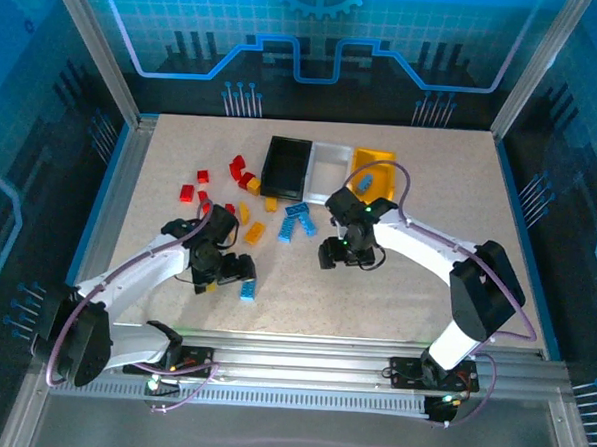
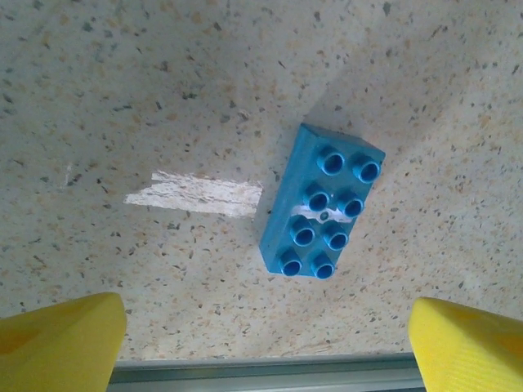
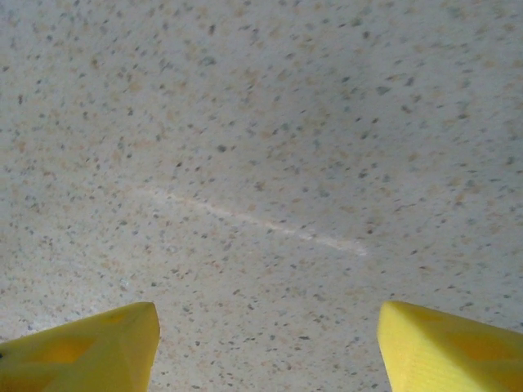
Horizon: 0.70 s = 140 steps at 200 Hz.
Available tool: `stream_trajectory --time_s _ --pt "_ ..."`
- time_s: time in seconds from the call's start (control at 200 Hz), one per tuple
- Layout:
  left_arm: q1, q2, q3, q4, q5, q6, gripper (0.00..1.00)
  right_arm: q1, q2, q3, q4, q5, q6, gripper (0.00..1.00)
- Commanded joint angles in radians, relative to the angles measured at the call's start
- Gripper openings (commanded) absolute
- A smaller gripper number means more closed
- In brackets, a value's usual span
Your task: Sort the legos into containers by color
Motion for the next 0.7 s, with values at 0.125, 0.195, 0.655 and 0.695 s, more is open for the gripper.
stream_trajectory --time_s 0.125,0.195,0.655,0.695 --pt "-0.114 0.104 0.020 0.030 -0.062 0.007 0.84 0.038 -0.024 -0.019 -0.002 0.010 0.031 0.72" --pt "-0.132 0.144 0.027 0.034 -0.085 0.020 0.81 0.038 -0.034 -0.021 -0.006 0.015 0.031 0.72" --pt "-0.175 0.306 0.083 0.104 -0.119 0.067 0.69 0.018 -0.100 -0.055 -0.019 0.017 0.062 0.71" --pt "-0.178 0.319 0.086 0.112 -0.120 0.067 0.67 0.017 -0.100 -0.053 -0.021 0.014 0.061 0.71"
